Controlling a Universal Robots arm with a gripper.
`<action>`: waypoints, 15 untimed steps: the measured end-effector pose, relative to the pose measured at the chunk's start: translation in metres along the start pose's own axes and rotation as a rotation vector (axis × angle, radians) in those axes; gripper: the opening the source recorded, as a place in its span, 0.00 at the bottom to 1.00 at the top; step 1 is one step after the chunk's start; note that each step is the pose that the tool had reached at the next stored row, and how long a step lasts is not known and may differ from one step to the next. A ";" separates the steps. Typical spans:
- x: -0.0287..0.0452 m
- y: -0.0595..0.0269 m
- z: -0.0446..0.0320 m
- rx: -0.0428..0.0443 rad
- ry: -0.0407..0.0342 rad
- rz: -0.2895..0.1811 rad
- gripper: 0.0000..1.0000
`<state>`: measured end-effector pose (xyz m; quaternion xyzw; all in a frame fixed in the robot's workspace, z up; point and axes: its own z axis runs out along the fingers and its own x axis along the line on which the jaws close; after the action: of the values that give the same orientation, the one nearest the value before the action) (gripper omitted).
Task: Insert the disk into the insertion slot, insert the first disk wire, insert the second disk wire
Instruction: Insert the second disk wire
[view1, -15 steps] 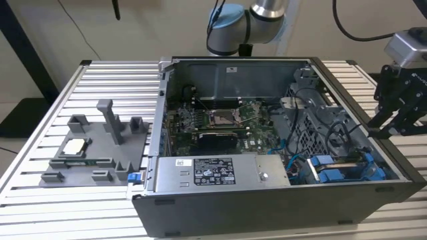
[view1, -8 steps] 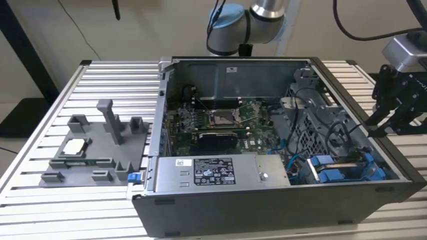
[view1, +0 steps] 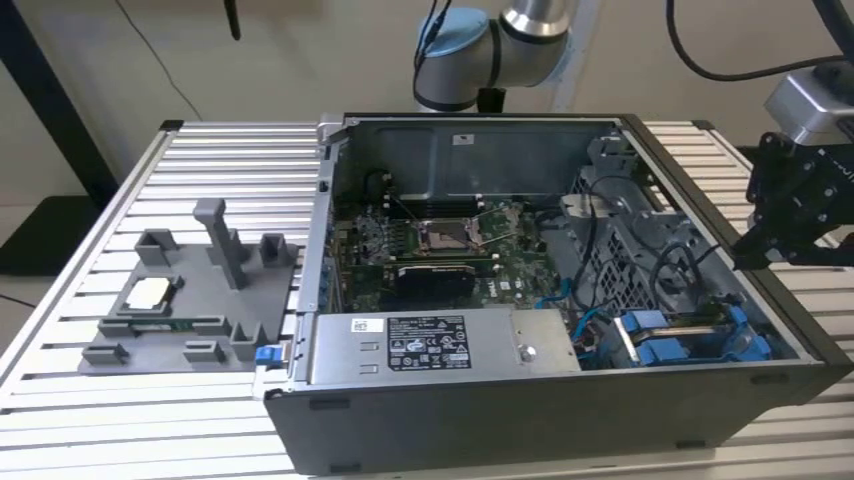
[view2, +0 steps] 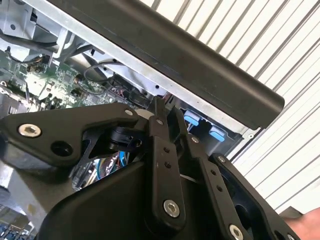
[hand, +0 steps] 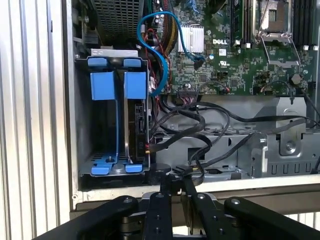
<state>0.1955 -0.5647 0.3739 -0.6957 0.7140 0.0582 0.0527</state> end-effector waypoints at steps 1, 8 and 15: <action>0.0000 0.0000 0.0000 0.0000 0.0001 0.000 0.23; 0.0001 0.0000 0.0000 0.0000 0.0001 0.000 0.16; 0.0002 0.0000 0.0000 0.0000 0.0001 0.000 0.16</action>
<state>0.1955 -0.5649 0.3739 -0.6957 0.7140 0.0581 0.0527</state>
